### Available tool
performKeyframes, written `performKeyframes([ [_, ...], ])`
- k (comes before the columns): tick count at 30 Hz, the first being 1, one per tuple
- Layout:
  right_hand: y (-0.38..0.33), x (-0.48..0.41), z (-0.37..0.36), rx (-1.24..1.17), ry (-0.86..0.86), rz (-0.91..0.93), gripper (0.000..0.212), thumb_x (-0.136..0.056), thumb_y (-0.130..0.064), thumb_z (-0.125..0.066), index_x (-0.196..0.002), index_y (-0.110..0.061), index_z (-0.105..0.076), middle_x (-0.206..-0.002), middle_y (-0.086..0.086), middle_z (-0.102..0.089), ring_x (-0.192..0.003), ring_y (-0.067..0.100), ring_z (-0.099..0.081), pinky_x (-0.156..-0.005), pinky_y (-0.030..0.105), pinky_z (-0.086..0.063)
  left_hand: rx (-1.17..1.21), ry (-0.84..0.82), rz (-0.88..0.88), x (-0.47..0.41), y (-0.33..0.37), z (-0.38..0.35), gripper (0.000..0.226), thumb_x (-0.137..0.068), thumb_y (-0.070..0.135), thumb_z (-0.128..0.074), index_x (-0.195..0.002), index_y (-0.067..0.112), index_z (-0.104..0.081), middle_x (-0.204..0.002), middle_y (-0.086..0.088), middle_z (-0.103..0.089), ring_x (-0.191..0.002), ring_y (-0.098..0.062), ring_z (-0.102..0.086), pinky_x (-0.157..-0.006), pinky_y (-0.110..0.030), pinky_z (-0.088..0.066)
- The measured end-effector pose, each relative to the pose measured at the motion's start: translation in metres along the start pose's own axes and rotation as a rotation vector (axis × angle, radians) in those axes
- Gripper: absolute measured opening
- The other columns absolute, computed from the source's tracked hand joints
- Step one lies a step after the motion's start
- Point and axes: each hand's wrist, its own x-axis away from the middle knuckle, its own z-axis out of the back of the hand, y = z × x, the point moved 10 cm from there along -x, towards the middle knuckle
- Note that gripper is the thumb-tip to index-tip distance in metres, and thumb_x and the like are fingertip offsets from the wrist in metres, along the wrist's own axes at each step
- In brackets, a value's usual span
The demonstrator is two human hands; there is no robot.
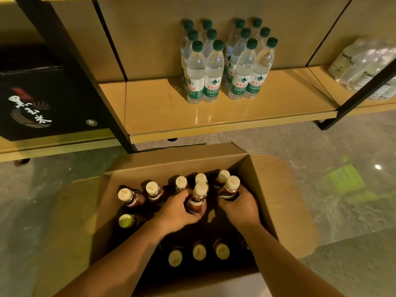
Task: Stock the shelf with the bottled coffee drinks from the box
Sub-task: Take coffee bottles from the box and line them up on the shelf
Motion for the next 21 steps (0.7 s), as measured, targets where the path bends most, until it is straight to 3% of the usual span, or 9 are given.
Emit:
performKeyframes([
  [3, -0.026, 0.013, 0.018, -0.027, 0.008, 0.084, 0.036, -0.081, -0.016, -0.080, -0.107, -0.035, -0.063, -0.097, -0.016, -0.070, -0.093, 0.000, -0.064, -0.091, 0.032, -0.053, 0.046, 0.010, -0.048, 0.014, 0.026, 0.019, 0.063, -0.067, 0.032, -0.088, -0.123, 0.042, -0.061, -0.116, 0.019, -0.070, -0.112, 0.003, -0.063, -0.104, -0.038, -0.050],
  [7, -0.051, 0.030, 0.029, -0.032, -0.041, 0.130, 0.040, -0.073, -0.028, -0.082, -0.106, -0.043, -0.063, -0.108, -0.013, -0.070, -0.101, 0.008, -0.068, -0.092, 0.041, -0.058, 0.124, 0.065, -0.099, 0.037, 0.061, 0.046, 0.080, -0.067, 0.031, -0.090, -0.139, 0.033, -0.054, -0.129, 0.014, -0.065, -0.118, 0.002, -0.059, -0.107, -0.037, -0.049],
  [10, -0.079, 0.050, 0.047, -0.073, -0.070, 0.176, 0.041, -0.077, -0.021, -0.081, -0.107, -0.041, -0.060, -0.108, -0.011, -0.071, -0.102, 0.009, -0.068, -0.086, 0.026, -0.054, 0.159, 0.137, -0.133, 0.055, 0.090, 0.069, 0.090, -0.071, 0.026, -0.090, -0.147, 0.029, -0.042, -0.138, 0.012, -0.055, -0.124, -0.003, -0.053, -0.104, -0.026, -0.044],
  [13, -0.107, 0.070, 0.074, -0.098, -0.065, 0.251, 0.041, -0.082, -0.017, -0.079, -0.106, -0.041, -0.056, -0.103, -0.013, -0.070, -0.097, 0.005, -0.066, -0.074, 0.013, -0.046, 0.178, 0.171, -0.198, 0.072, 0.131, 0.088, 0.080, -0.073, 0.021, -0.089, -0.138, 0.035, -0.045, -0.125, 0.020, -0.057, -0.114, 0.001, -0.056, -0.099, -0.022, -0.044],
  [15, -0.126, 0.082, 0.098, -0.103, -0.029, 0.309, 0.043, -0.083, -0.021, -0.079, -0.108, -0.045, -0.053, -0.104, -0.017, -0.068, -0.097, 0.002, -0.065, -0.080, 0.017, -0.051, 0.187, 0.214, -0.248, 0.080, 0.161, 0.101, 0.070, -0.073, 0.020, -0.089, -0.124, 0.043, -0.048, -0.120, 0.021, -0.059, -0.111, 0.003, -0.058, -0.102, -0.026, -0.047],
  [17, -0.144, 0.091, 0.127, -0.133, 0.013, 0.354, 0.051, -0.081, -0.021, -0.079, -0.112, -0.046, -0.048, -0.105, -0.020, -0.065, -0.097, 0.002, -0.063, -0.087, 0.024, -0.053, 0.208, 0.267, -0.296, 0.087, 0.191, 0.113, 0.072, -0.072, 0.026, -0.090, -0.129, 0.039, -0.048, -0.127, 0.019, -0.058, -0.119, -0.002, -0.056, -0.109, -0.033, -0.044],
  [19, -0.162, 0.099, 0.160, -0.165, 0.027, 0.407, 0.052, -0.082, -0.016, -0.079, -0.113, -0.043, -0.047, -0.104, -0.020, -0.063, -0.095, 0.002, -0.061, -0.079, 0.017, -0.050, 0.193, 0.292, -0.355, 0.095, 0.228, 0.118, 0.080, -0.067, 0.036, -0.091, -0.137, 0.031, -0.052, -0.131, 0.016, -0.060, -0.122, -0.005, -0.057, -0.110, -0.039, -0.046],
  [21, -0.176, 0.107, 0.195, -0.165, 0.046, 0.450, 0.048, -0.082, -0.016, -0.079, -0.111, -0.041, -0.049, -0.103, -0.019, -0.062, -0.095, 0.004, -0.061, -0.074, 0.015, -0.048, 0.179, 0.297, -0.415, 0.105, 0.267, 0.115, 0.073, -0.066, 0.037, -0.091, -0.131, 0.034, -0.057, -0.123, 0.015, -0.067, -0.117, -0.007, -0.062, -0.105, -0.042, -0.051],
])
